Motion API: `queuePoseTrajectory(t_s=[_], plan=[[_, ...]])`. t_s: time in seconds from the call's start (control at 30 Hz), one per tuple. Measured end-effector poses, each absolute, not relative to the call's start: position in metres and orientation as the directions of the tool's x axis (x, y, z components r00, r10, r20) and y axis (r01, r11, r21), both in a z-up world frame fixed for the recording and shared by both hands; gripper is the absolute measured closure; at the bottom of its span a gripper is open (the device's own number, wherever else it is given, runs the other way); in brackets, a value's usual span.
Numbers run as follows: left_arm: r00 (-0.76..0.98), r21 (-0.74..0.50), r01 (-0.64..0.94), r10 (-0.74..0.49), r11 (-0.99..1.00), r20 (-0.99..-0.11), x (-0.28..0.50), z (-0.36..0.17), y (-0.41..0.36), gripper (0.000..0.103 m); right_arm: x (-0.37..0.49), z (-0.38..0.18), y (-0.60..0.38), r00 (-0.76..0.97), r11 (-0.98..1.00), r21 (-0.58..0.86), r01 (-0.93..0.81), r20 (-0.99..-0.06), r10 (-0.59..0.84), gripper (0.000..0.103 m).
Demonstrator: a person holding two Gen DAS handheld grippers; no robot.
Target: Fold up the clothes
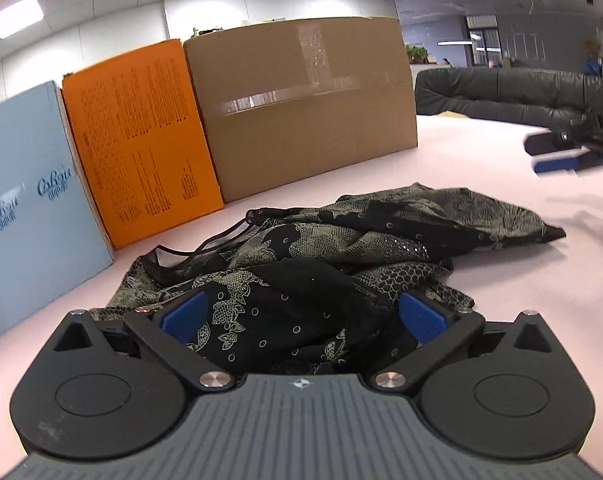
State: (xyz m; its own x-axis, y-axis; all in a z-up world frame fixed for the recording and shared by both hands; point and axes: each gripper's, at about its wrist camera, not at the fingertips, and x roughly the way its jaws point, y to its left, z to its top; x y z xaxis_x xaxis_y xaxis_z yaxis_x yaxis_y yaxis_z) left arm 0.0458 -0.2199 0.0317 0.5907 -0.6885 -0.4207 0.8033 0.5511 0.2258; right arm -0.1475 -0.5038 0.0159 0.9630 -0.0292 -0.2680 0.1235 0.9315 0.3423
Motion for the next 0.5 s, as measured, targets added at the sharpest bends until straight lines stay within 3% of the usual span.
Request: queuePoseTrajectory(t_s=[0.13, 0.23, 0.4, 0.43, 0.47, 0.5], plan=[[0.65, 0.21, 0.743, -0.61, 0.635, -0.453, 0.059, 0.028, -0.216, 0.0, -0.094, 0.026, -0.447, 0.939, 0.998, 0.063, 0.006, -0.345, 0.017, 0.0], [0.753, 0.227, 0.613, -0.472, 0.757, -0.458, 0.078, 0.029, -0.207, 0.0, -0.052, 0.024, -0.412, 0.91, 0.99, -0.124, -0.06, -0.414, 0.003, 0.0], [0.891, 0.256, 0.338, -0.221, 0.906, -0.396, 0.112, 0.035, -0.18, 0.0, 0.004, 0.013, -0.399, 0.837, 0.966, -0.23, -0.121, -0.546, -0.025, 0.006], [0.897, 0.232, 0.306, -0.198, 0.923, -0.395, 0.118, 0.037, -0.173, 0.0, 0.011, 0.013, -0.402, 0.818, 0.971, -0.204, -0.124, -0.575, -0.016, 0.023], [0.897, 0.189, 0.28, -0.186, 0.941, -0.4, 0.123, 0.04, -0.165, 0.0, 0.017, 0.014, -0.405, 0.798, 0.976, -0.178, -0.126, -0.602, -0.007, 0.064], [0.895, 0.139, 0.255, -0.179, 0.957, -0.408, 0.128, 0.044, -0.157, 0.0, 0.024, 0.015, -0.408, 0.777, 0.98, -0.152, -0.127, -0.629, 0.003, 0.084]])
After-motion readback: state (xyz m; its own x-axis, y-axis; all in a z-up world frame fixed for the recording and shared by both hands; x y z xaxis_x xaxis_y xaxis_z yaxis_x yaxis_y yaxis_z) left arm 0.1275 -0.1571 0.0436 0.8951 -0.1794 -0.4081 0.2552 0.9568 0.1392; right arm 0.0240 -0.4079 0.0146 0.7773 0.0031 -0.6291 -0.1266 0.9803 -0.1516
